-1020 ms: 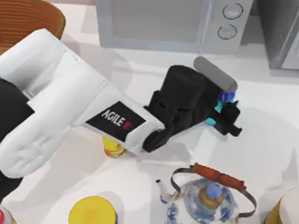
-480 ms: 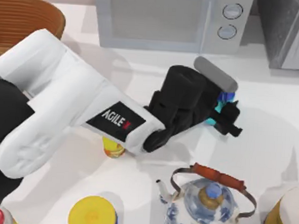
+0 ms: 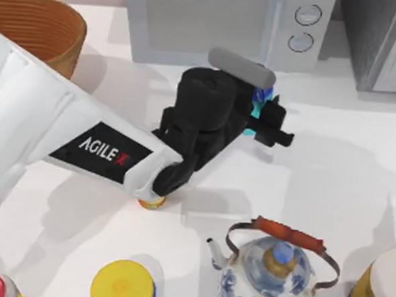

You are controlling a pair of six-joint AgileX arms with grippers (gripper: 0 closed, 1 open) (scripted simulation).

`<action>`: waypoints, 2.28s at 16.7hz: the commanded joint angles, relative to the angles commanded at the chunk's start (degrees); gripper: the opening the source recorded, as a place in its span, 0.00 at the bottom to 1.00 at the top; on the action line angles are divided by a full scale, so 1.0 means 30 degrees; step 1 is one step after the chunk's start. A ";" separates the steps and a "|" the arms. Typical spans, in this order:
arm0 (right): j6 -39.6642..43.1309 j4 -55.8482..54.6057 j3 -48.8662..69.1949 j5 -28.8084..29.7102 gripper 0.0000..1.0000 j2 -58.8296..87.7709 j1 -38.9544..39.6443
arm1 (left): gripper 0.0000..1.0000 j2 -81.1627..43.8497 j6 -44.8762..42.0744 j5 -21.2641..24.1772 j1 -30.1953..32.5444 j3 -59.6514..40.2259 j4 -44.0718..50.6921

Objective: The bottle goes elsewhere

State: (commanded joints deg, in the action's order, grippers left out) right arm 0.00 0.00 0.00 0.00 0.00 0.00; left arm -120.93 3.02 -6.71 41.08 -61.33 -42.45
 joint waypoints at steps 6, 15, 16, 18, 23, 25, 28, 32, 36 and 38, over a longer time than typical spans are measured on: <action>0.0000 0.0000 0.0000 0.0000 1.00 0.0000 0.0000 | 0.00 0.6122 0.0322 -0.1725 -0.2458 0.7462 -0.0640; 0.0000 0.0000 0.0000 0.0000 1.00 0.0000 0.0000 | 0.00 0.9600 0.2244 -0.3823 -0.6312 1.2072 -0.0168; 0.0000 0.0000 0.0000 0.0000 1.00 0.0000 0.0000 | 0.00 0.9600 0.2244 -0.3823 -0.6312 1.2072 -0.0168; 0.0000 0.0000 0.0000 0.0000 1.00 0.0000 0.0000 | 0.00 0.9484 0.2169 -0.3812 -0.6236 1.2033 -0.0189; 0.0000 0.0000 0.0000 0.0000 1.00 0.0000 0.0000 | 0.00 0.8646 0.2056 -0.3640 -0.6580 1.1271 -0.1184; 0.0000 0.0000 0.0000 0.0000 1.00 0.0000 0.0000 | 0.00 0.7624 0.1986 -0.3536 -0.6816 1.0802 -0.1858; 0.0000 0.0000 0.0000 0.0000 1.00 0.0000 0.0000 | 0.00 0.5588 0.1868 -0.3328 -0.7211 1.0116 -0.2943; 0.0000 0.0000 0.0000 0.0000 1.00 0.0000 0.0000 | 0.00 0.3233 0.1848 -0.2981 -0.7235 0.9501 -0.4132; 0.0000 0.0000 0.0000 0.0000 1.00 0.0000 0.0000 | 0.00 0.2924 0.1848 -0.2917 -0.7191 0.9453 -0.4332; 0.0000 0.0000 0.0000 0.0000 1.00 0.0000 0.0000 | 0.08 0.2924 0.1848 -0.2917 -0.7191 0.9453 -0.4332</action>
State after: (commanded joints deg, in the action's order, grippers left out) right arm 0.00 0.00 0.00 0.00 0.00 0.00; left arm -112.16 8.57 -15.46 19.51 -32.97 -55.45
